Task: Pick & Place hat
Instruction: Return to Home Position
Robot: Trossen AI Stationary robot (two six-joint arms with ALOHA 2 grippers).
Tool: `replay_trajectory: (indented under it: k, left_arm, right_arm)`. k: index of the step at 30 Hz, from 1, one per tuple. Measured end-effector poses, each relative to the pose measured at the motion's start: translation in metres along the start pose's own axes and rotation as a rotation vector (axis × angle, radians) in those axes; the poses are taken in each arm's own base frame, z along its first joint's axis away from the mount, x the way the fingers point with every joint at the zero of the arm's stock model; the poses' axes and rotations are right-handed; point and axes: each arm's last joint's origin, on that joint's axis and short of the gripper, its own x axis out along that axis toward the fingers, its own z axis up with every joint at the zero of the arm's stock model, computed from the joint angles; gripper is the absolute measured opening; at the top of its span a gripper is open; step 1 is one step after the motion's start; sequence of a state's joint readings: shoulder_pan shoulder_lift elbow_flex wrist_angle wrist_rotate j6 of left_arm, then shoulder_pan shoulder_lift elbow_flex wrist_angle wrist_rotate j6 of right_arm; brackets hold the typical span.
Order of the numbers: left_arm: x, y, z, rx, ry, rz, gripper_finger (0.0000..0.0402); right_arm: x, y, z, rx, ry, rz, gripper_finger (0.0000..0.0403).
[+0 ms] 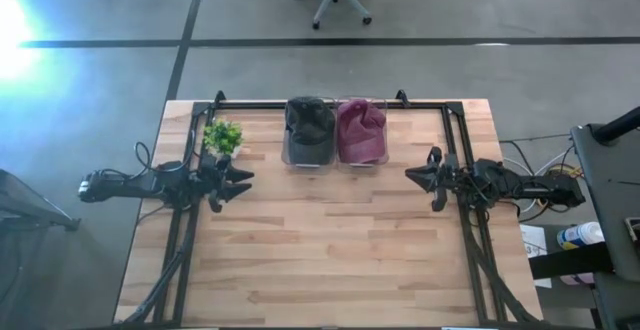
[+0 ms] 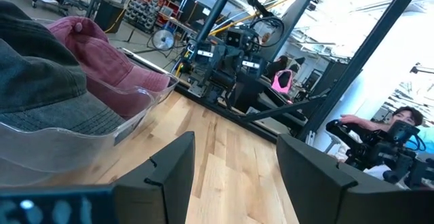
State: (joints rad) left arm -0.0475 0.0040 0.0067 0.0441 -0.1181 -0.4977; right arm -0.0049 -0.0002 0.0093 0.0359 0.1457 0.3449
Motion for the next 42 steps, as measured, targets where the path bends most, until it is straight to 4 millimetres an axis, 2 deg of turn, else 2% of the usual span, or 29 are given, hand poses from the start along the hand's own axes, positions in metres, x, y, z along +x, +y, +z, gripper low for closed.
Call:
replay_trajectory:
  k: [6,11,21,32,42]
  left_arm:
    - [0.0,0.0,0.0,0.0,0.001,0.0,0.0202]
    - [0.0,0.0,0.0,0.0,0.001,0.0,0.0202]
    - [0.0,0.0,0.0,0.0,0.001,0.0,0.0202]
    - [0.0,0.0,0.0,0.0,0.002,0.0,0.0202]
    - [0.0,0.0,0.0,0.0,0.002,0.0,0.0202]
  right_arm:
    - [0.0,0.001,0.002,-0.365,-0.016,0.026,0.0043]
    - [-0.001,0.006,0.004,-0.521,-0.059,0.066,0.0043]
    - [-0.002,0.011,-0.001,-0.488,-0.017,0.146,0.0043]
    - [0.0,0.009,-0.007,-0.299,0.064,0.13,0.0043]
    - [0.001,0.009,-0.007,-0.298,0.07,0.129,0.0043]
